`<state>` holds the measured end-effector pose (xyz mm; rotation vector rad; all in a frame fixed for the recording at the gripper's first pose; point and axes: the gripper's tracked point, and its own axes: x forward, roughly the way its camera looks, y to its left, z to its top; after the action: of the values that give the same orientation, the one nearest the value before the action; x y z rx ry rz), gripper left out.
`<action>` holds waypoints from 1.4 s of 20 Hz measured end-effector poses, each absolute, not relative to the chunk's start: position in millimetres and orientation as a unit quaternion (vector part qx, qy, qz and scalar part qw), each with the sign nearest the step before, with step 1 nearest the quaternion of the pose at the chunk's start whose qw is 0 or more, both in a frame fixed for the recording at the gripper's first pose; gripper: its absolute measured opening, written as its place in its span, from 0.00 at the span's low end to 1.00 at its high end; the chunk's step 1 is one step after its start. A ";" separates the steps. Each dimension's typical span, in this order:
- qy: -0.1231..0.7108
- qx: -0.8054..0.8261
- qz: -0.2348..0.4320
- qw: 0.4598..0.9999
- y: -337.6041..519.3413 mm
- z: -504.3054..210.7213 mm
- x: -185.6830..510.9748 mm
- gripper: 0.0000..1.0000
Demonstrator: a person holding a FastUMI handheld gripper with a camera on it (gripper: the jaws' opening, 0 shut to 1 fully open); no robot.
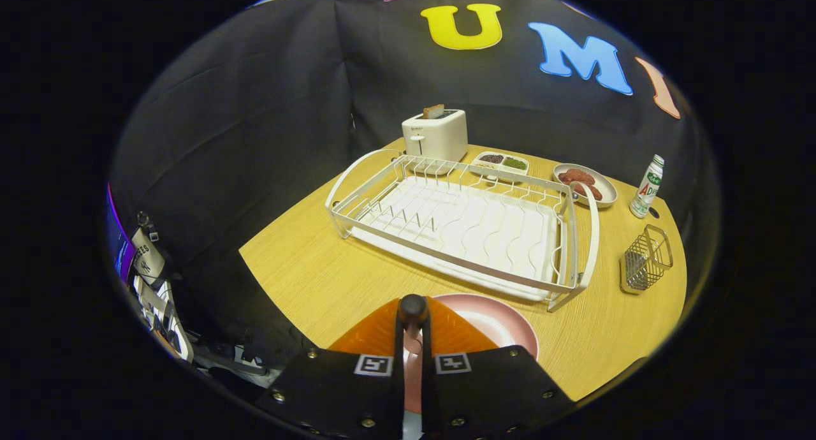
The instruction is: Take the plate from the dish rack, then take the spoon from the basket and place it into the plate.
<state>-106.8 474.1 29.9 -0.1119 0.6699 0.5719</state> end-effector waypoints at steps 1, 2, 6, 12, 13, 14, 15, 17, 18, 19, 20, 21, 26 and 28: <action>0.326 -0.053 0.276 0.903 471.9 32.6 -108.3 0.11; 0.327 -0.051 0.279 0.901 472.0 32.3 -110.5 0.11; 0.319 -0.048 0.277 0.905 463.9 39.2 -112.0 0.12; 0.300 -0.032 0.267 0.915 449.8 62.8 -106.5 0.38; 0.297 -0.027 0.263 0.918 446.5 67.3 -105.1 0.38; 0.293 -0.024 0.259 0.920 442.9 71.4 -103.6 0.38; 0.289 -0.021 0.255 0.922 438.8 75.7 -101.2 0.38; 0.282 -0.015 0.248 0.927 431.1 83.1 -97.6 0.38; 0.279 -0.011 0.243 0.929 428.1 86.1 -94.6 0.38; 0.275 -0.007 0.241 0.931 426.3 90.7 -92.3 0.38; 0.271 -0.005 0.237 0.933 423.2 95.5 -92.7 0.38; 0.263 -0.003 0.233 0.936 419.3 101.7 -91.0 0.38; 0.208 0.008 0.192 0.959 387.8 143.4 -71.6 0.38; 0.172 0.009 0.170 0.970 367.8 172.6 -61.4 0.38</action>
<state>-61.4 367.8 172.6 0.0181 0.3468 0.3444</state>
